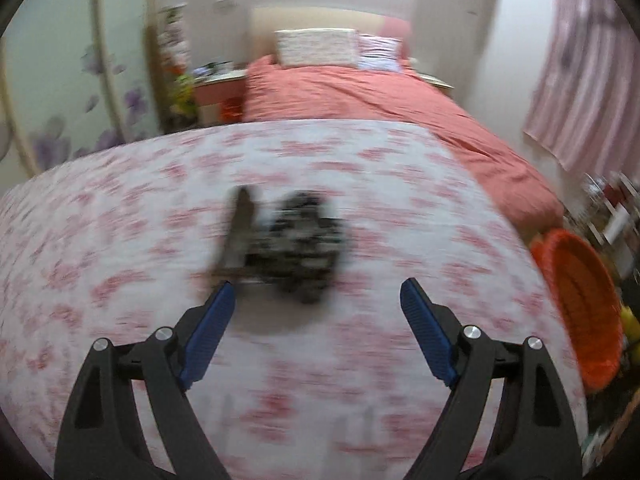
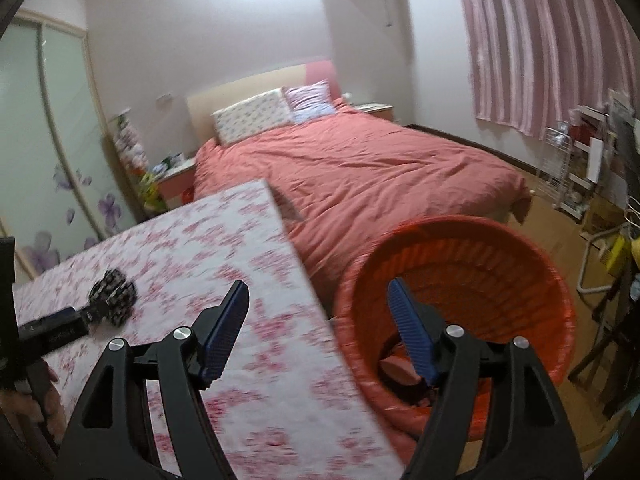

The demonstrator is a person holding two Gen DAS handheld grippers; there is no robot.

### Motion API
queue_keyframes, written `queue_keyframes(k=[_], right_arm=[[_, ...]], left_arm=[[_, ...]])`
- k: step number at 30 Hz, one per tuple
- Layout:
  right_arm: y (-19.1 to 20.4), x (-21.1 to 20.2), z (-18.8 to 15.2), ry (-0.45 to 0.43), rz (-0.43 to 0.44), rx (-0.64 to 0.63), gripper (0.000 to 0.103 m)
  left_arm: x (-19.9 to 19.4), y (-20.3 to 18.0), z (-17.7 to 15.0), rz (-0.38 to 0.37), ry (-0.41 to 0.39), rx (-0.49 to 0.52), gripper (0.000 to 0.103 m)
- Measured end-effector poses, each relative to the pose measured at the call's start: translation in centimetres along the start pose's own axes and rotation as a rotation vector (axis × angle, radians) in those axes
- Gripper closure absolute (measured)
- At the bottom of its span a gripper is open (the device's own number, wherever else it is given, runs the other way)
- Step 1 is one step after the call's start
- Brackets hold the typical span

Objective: Collect trash
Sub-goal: 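Grasp the black floral cloth with the right tool while the left tool approaches the brown strip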

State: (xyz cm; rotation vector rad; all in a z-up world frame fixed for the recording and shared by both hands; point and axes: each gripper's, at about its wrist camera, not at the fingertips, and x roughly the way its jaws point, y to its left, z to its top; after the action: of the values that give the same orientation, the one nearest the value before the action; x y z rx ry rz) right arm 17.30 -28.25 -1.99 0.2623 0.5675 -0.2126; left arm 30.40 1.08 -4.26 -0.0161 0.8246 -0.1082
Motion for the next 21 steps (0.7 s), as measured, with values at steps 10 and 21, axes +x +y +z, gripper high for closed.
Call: queue_keyframes(k=[10,21], right_arm=[[8.7,3.8,-0.8,0.11,0.146,-0.114,0.031],[18.8,7.0,-1.8,0.189,0.291,-0.213,0.031]], left_arm=[[-0.4,9.4,-0.4,0.1,0.003,-0.12,0.02],[0.1,13.9,-0.4,0.145,0.007,-0.137,0.02]])
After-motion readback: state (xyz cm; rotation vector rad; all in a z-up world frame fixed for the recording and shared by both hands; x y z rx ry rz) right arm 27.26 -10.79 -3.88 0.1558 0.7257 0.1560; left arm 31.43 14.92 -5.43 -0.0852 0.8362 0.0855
